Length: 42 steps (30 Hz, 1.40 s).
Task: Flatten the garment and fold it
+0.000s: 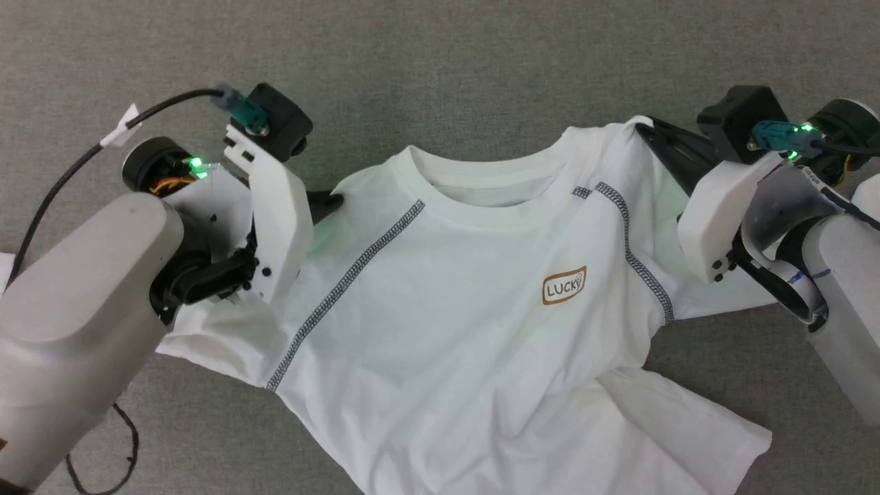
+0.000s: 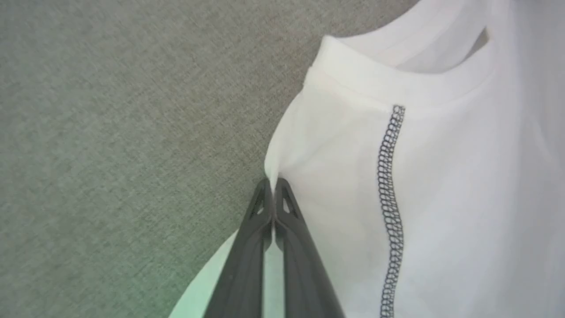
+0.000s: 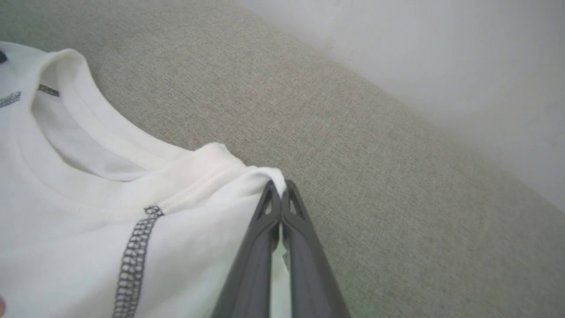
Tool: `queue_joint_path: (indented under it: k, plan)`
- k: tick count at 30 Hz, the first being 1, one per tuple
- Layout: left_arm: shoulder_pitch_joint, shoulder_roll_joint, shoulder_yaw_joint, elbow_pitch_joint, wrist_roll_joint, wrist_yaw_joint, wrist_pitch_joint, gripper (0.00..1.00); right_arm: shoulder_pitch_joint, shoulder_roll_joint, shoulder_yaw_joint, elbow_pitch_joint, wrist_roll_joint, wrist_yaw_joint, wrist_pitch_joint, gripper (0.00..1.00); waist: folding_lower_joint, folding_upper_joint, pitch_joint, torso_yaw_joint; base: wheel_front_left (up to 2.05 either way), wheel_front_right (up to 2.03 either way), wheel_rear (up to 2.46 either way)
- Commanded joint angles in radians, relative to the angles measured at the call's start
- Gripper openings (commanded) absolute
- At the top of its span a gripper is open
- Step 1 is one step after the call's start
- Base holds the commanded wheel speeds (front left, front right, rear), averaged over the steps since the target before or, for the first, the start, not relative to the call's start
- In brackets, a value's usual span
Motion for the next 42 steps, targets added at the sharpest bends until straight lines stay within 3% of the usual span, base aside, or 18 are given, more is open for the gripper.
queue_joint_path:
  k: [1,11,14,20,30,42]
  plan:
    - [0.032,-0.01,0.011,0.015,-0.013,0.01,-0.032,0.0,-0.012,0.005,-0.009,0.002,-0.008,-0.002,-0.013,0.0,0.0,0.0,-0.017,0.002,0.0,0.0,0.0]
    - [0.07,-0.031,0.183,0.011,-0.021,0.036,-0.404,0.0,0.011,0.048,-0.107,-0.018,-0.041,-0.002,-0.095,0.0,0.0,0.0,-0.139,0.003,0.0,0.0,0.0]
    - [0.08,-0.031,0.232,-0.007,0.0,0.066,-0.515,0.0,0.017,0.062,-0.158,-0.043,-0.064,-0.002,-0.109,0.0,0.0,0.0,-0.183,0.004,0.0,0.0,0.0]
    - [0.081,-0.031,0.291,-0.05,0.039,0.133,-0.636,0.0,0.015,0.081,-0.233,-0.095,-0.102,-0.002,-0.098,0.0,0.0,0.0,-0.248,0.006,0.0,0.0,0.0]
    - [-0.017,-0.05,0.313,-0.076,0.138,0.25,-0.671,0.0,-0.108,0.096,-0.239,-0.139,-0.142,-0.002,-0.027,0.0,0.0,0.0,-0.334,0.004,0.0,0.0,0.0]
    - [-0.242,-0.064,0.295,0.043,0.218,0.277,-0.57,0.0,-0.403,0.109,-0.135,0.008,-0.161,-0.002,0.015,0.0,0.0,0.0,-0.361,-0.029,0.0,0.0,0.0]
